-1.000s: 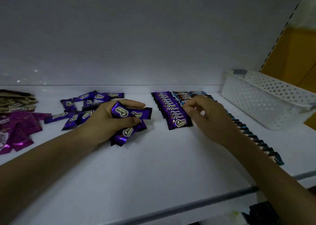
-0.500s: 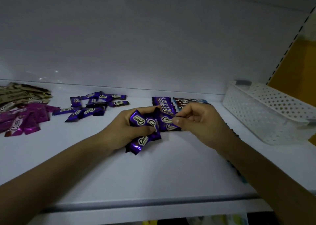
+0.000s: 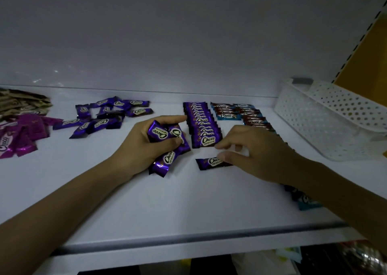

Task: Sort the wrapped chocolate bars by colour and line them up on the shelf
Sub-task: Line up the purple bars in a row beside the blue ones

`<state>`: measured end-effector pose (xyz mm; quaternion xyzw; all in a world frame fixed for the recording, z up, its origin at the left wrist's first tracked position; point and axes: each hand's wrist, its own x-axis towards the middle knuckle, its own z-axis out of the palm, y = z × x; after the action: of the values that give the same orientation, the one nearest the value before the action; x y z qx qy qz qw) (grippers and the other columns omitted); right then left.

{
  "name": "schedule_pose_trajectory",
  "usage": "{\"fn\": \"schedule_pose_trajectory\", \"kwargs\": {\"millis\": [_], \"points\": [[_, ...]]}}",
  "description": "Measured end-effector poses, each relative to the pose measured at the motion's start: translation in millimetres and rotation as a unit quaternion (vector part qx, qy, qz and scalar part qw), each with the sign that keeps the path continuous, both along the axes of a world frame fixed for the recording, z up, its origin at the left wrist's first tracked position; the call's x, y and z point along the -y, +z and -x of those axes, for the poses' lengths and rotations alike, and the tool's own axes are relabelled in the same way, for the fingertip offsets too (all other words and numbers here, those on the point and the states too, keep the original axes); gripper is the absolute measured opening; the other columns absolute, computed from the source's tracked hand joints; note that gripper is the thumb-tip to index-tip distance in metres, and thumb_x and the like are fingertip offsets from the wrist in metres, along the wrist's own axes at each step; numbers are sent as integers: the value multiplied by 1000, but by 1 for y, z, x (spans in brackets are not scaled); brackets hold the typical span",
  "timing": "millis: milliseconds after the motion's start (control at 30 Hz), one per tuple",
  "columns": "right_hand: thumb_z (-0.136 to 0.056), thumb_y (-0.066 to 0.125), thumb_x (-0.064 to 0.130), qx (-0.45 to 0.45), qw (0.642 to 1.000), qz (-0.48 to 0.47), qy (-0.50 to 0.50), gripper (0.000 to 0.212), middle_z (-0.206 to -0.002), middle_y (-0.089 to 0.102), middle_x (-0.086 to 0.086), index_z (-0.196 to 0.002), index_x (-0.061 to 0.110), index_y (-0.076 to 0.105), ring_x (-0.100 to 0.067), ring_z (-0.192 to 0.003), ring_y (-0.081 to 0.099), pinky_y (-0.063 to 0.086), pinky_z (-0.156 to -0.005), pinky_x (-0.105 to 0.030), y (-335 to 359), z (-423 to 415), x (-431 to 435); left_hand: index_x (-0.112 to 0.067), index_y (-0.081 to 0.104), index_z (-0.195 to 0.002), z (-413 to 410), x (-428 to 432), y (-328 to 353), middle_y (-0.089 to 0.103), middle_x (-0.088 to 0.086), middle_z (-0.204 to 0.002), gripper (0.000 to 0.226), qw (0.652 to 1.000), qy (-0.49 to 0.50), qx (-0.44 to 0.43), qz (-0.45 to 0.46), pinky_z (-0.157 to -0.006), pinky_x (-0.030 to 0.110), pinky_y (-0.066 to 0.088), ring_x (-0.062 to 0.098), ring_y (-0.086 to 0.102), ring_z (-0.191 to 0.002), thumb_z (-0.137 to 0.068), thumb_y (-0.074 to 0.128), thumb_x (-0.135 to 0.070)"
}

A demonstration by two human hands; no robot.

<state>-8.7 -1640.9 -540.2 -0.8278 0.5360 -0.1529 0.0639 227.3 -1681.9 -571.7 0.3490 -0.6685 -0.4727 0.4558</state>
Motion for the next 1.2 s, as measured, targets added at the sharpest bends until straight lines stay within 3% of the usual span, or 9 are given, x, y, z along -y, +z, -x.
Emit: {"fn": "schedule_pose_trajectory", "kwargs": {"millis": [200,400,667,767,833,900,1000,1100,1200], "points": [[-80,72,35,-14,999,-41,19,18,-94,50,12,-93,23,71,-6,-91,47,40,-82,-29,-1,-4,12,-26,67,-110,0,1,-2,71,-12,-82,42,1000,13,-10,-7,-65,10,50,0,66,-74,-80,68,3],[-83,67,41,-63,993,100,-29,26,-106,54,6,-101,23,67,-10,-103,46,19,-79,-21,-11,-12,20,-26,67,-111,0,4,-5,71,-5,-79,43,999,9,-28,-28,-63,13,51,4,66,-71,-80,67,4],[-86,62,43,-75,991,108,-34,30,-110,54,5,-110,25,65,-11,-105,48,25,-84,-24,-14,-16,32,-33,64,-117,-2,4,-5,73,-7,-85,51,1000,12,-17,-18,-66,14,51,5,67,-75,-80,68,3],[-86,65,38,19,994,100,-34,33,-103,54,7,-113,21,64,-5,-97,52,40,-82,-21,-11,-20,32,-40,56,-122,-2,3,-4,74,-12,-91,62,1000,12,-5,-8,-66,13,52,3,69,-78,-81,68,4],[-86,65,34,145,987,70,-17,26,-87,51,17,-108,19,67,5,-80,51,38,-69,-8,-3,-31,32,-44,49,-126,-2,2,-3,73,-10,-81,68,1000,11,7,2,-67,11,51,2,66,-74,-81,68,4],[-85,65,36,211,976,46,4,23,-79,55,16,-103,21,68,3,-70,52,41,-63,-10,4,-46,33,-45,43,-132,-2,2,-3,73,-12,-84,75,1000,12,18,12,-72,10,50,2,66,-80,-81,69,4],[-84,65,42,200,980,-21,4,29,-84,61,12,-107,23,66,-1,-67,55,46,-64,-21,11,-66,42,-44,34,-139,-3,1,0,68,-25,-108,83,1000,-1,12,4,-78,13,51,3,67,-97,-81,68,5],[-82,72,27,226,969,-103,0,21,-80,63,9,-99,15,69,-1,-65,56,45,-65,-22,14,-73,49,-39,31,-141,-2,0,2,65,-35,-103,84,1000,-7,1,-7,-70,10,51,-1,68,-92,-81,67,7],[-78,75,16,304,943,-135,-18,8,-79,70,4,-84,17,70,-8,-75,67,54,-75,-28,15,-70,48,-40,40,-136,-2,1,2,60,-38,-109,76,1000,8,3,-9,-71,14,53,2,67,-97,-80,70,2]]}}
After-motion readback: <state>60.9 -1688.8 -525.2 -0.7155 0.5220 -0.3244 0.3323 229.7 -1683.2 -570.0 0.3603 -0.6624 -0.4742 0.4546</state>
